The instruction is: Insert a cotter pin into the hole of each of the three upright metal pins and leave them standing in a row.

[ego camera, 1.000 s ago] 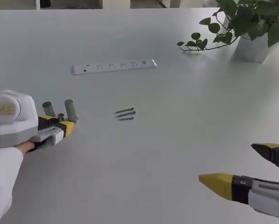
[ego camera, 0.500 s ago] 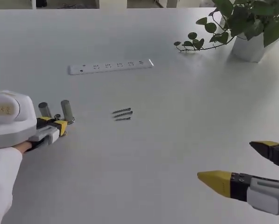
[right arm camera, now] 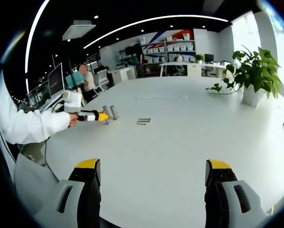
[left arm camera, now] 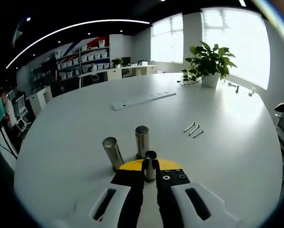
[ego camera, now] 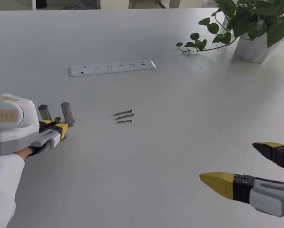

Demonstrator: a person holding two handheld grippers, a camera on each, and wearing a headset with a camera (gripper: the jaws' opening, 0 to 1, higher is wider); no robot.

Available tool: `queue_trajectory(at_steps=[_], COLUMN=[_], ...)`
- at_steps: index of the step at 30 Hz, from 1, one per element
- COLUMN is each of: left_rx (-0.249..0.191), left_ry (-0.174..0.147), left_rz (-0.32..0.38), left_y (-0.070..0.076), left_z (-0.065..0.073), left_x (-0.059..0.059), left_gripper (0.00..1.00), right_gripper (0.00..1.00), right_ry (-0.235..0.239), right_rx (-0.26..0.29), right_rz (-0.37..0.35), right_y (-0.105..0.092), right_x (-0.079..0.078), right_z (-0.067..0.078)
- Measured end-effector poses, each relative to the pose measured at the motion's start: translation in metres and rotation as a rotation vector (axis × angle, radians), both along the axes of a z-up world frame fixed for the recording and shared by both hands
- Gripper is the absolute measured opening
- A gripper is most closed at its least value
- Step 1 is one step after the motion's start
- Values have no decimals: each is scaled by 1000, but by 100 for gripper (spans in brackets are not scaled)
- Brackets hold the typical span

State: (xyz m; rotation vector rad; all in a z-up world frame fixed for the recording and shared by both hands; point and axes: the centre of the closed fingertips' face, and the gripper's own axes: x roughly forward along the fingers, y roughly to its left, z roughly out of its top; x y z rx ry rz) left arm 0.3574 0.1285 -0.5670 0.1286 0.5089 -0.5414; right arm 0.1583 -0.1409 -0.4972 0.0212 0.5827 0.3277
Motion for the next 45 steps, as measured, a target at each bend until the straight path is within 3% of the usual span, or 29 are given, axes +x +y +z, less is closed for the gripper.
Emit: queue_trajectory(at_steps=[4, 12, 21, 26, 29, 41, 45], left_rx=[1, -33, -18, -34, -21, -8, -24], left_ry=[-25, -34, -38, -42, -53, -37, -26], left_rz=[-2, 46, 73, 70, 71, 62, 66], left_y=[-2, -1, 1, -2, -5, -18, -22], left_z=[10, 26, 35, 39, 41, 29, 28], left_x=[-6, -27, -55, -65, -71, -87, -88], left_gripper=[6, 7, 7, 7, 7, 7, 7], right_gripper=[89, 89, 88, 88, 88, 90, 90], right_ry=[-3, -21, -36, -39, -43, -38, -42], right_rx=[7, 22, 38, 41, 42, 42, 46], right_rz=[4, 27, 59, 72, 78, 89, 85], right_y=[1, 7, 12, 13, 15, 18, 16], right_x=[0, 1, 1, 1, 0, 0, 1], right_z=[1, 4, 8, 10, 11, 9, 10])
